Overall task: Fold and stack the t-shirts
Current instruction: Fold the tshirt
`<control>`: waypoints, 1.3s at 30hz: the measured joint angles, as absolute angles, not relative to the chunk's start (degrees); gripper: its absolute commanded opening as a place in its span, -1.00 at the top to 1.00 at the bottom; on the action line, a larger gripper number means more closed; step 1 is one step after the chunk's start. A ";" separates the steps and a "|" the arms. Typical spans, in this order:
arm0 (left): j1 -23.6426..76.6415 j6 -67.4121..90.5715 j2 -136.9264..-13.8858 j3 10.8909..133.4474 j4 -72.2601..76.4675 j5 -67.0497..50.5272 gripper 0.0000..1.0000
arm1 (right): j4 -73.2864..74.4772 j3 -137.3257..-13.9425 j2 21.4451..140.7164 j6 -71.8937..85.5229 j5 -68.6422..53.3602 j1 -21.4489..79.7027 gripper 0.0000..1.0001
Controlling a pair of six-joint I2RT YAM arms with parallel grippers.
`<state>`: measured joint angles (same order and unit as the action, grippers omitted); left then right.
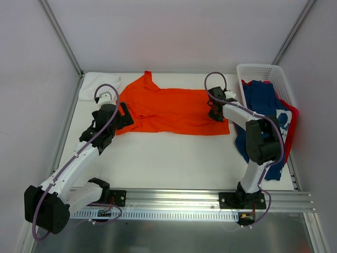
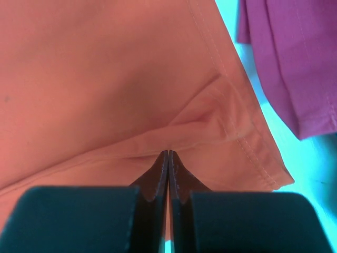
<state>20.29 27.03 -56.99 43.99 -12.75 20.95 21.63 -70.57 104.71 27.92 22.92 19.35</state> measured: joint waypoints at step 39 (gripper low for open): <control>20.29 27.07 -57.36 40.53 -12.73 22.98 -0.98 | 25.58 -58.98 91.15 33.23 25.89 21.74 0.99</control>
<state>20.29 27.07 -57.36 40.53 -12.73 22.98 25.58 -58.98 91.15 33.23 25.89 21.74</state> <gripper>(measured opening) 0.990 0.009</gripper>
